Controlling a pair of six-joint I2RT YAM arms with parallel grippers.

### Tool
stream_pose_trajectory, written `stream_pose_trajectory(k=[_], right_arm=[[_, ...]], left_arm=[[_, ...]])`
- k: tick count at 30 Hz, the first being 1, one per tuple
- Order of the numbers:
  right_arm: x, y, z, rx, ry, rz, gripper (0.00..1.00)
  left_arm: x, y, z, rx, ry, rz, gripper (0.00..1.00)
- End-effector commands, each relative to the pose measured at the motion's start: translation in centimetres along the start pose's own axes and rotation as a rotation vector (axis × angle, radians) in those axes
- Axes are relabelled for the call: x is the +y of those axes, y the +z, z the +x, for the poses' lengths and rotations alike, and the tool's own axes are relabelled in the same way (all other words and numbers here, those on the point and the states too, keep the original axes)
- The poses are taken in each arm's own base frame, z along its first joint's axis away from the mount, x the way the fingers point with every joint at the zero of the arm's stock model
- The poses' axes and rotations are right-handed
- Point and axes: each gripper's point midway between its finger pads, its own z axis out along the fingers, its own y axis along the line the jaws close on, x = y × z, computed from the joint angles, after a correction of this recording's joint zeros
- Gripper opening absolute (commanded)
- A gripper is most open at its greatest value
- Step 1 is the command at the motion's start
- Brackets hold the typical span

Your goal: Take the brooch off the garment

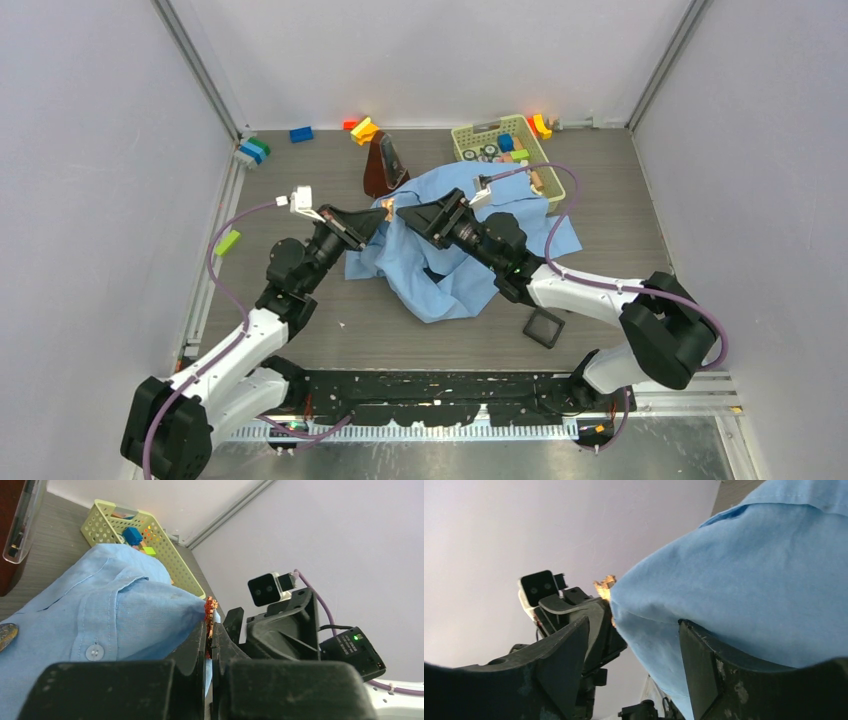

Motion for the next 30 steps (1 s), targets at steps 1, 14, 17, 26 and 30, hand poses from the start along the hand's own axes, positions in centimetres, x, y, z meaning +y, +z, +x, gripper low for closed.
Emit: stream_pose_trajectory(k=[1,14,17,26,30], right_arm=[[1.2,0.4,-0.7,0.002,-0.045,-0.004,0.65],[2.4,1.5,0.0,0.037,0.055,-0.121,0.44],[2.5,1.5,0.1,0.043,0.062,-0.12,0.4],[2.0,2.1,1.1,0.108,0.072,-0.084,0.35],[2.2,2.1,1.8,0.151,0.049,-0.094,0.37]], left_arm=[[-3.6,-0.1,-1.9,-0.043,-0.02,0.121,0.0],[-5.2,-0.4,-1.2,-0.02,-0.085,0.235,0.0],[-5.5,-0.4,-1.1,-0.009,-0.072,0.256,0.0],[-6.5,-0.6,-0.2,0.054,-0.033,0.309,0.0],[-5.5,-0.4,0.2,0.075,-0.03,0.251,0.0]])
